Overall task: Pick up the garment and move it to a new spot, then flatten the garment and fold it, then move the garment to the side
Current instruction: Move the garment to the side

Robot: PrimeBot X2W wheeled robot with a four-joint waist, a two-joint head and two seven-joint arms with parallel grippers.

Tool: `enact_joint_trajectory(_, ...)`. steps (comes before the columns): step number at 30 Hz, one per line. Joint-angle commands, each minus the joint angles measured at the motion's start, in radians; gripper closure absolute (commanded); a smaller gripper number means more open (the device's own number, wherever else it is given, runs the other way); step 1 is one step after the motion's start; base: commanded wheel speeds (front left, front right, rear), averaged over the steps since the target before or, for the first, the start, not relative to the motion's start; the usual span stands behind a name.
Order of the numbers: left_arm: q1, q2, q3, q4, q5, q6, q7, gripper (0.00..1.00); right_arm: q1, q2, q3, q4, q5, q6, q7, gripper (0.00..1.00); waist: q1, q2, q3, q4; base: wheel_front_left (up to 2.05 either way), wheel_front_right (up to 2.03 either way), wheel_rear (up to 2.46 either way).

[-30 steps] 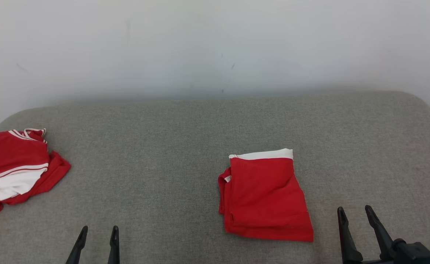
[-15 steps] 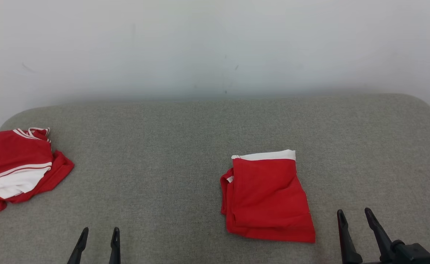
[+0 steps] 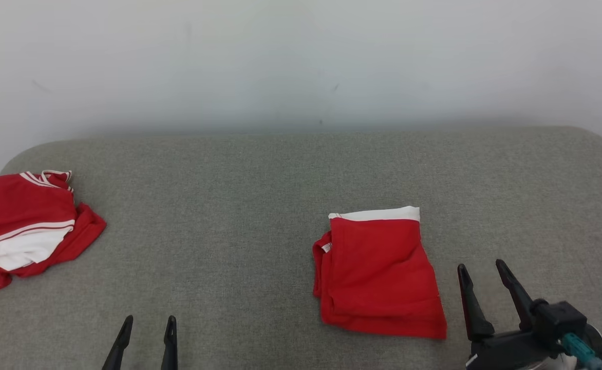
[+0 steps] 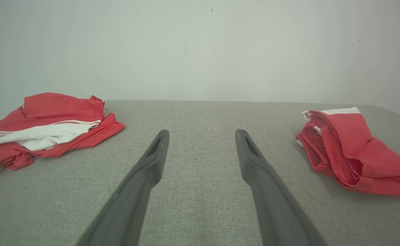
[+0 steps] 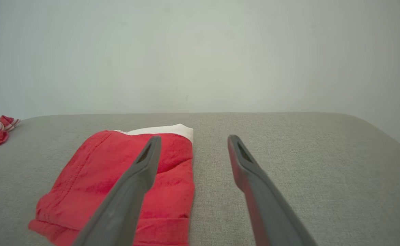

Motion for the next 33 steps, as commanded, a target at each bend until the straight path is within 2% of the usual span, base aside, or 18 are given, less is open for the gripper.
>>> enact_joint_trajectory(1,-0.018,-0.002,-0.003,-0.001,0.011,0.002,-0.003,0.00,-0.033,-0.009,0.006,0.014,0.001,-0.002,-0.001,0.00,0.0000,0.0000,0.014,0.013,0.00,0.00,0.00)
enact_joint_trajectory(9,-0.067,-0.006,-0.034,0.010,-0.001,0.002,-0.003,0.00,-0.212,-0.046,0.035,0.215,0.008,-0.002,0.045,0.00,0.0000,0.0000,0.076,0.072,0.00,0.00,0.00)
enact_joint_trajectory(15,-0.096,-0.009,-0.050,0.018,-0.009,0.002,-0.003,0.00,-0.305,-0.049,0.063,0.383,0.020,-0.002,0.090,0.00,0.0000,0.0000,0.109,0.104,0.00,0.00,0.00)
enact_joint_trajectory(21,-0.107,-0.010,-0.047,0.023,-0.013,0.002,-0.003,0.00,-0.359,-0.037,0.101,0.511,0.044,-0.002,0.116,0.00,0.0000,0.0000,0.123,0.109,0.00,0.00,0.00)
enact_joint_trajectory(32,-0.118,-0.016,-0.047,0.031,-0.014,0.002,-0.003,0.00,-0.373,-0.011,0.165,0.651,0.086,-0.002,0.126,0.00,0.0000,0.0000,0.123,0.095,0.00,0.00,0.00)
enact_joint_trajectory(33,-0.120,-0.017,-0.047,0.032,-0.015,0.002,-0.003,0.00,-0.374,-0.007,0.176,0.658,0.093,-0.002,0.128,0.47,0.0000,0.0000,0.124,0.094,0.00,0.00,0.00)
